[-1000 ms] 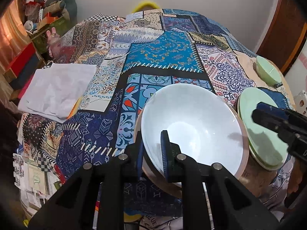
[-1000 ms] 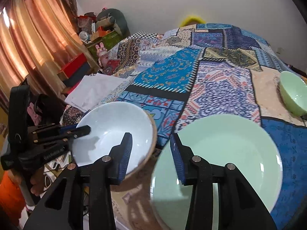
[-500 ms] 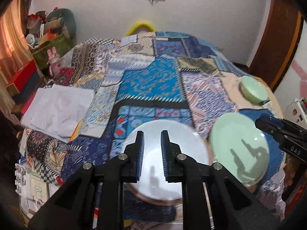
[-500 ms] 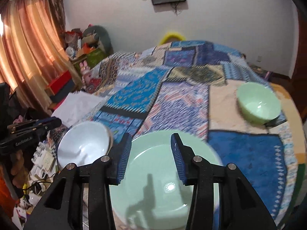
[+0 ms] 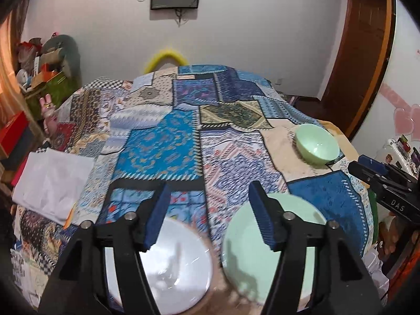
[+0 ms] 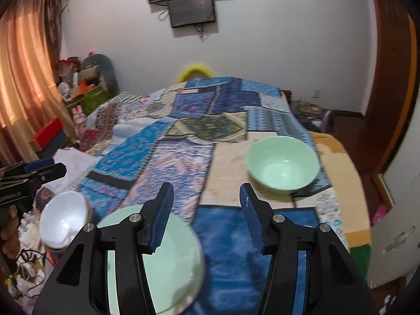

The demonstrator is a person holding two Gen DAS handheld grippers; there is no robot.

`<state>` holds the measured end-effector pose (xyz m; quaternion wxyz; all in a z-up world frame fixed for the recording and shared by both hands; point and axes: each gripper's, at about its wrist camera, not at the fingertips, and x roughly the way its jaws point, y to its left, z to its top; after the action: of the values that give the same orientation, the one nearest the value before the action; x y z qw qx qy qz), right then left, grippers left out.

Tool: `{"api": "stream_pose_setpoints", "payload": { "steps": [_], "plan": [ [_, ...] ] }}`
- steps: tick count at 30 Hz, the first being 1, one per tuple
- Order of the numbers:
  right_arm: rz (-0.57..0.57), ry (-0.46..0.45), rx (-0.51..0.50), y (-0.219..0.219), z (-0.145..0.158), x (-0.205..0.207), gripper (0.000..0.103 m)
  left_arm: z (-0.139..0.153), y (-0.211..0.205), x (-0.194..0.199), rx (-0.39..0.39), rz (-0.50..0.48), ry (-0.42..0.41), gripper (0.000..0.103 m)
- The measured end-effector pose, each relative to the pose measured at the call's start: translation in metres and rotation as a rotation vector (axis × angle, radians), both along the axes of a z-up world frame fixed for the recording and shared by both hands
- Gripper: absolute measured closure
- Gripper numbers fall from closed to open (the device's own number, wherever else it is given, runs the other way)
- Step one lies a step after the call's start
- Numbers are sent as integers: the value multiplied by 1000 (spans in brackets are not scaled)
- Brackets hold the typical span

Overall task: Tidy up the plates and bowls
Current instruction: 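Move both tools to the mint green bowl on the quilt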

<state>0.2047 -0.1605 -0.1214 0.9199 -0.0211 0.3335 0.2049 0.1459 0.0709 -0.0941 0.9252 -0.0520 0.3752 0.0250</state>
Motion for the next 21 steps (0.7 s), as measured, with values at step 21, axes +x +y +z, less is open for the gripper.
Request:
{"api": "stream_pose_setpoints", "payload": {
  "steps": [21],
  "plan": [
    [-235,86,-63,-83,-64,106,53,-59,-92,115,56,-179,173,31]
  ]
}}
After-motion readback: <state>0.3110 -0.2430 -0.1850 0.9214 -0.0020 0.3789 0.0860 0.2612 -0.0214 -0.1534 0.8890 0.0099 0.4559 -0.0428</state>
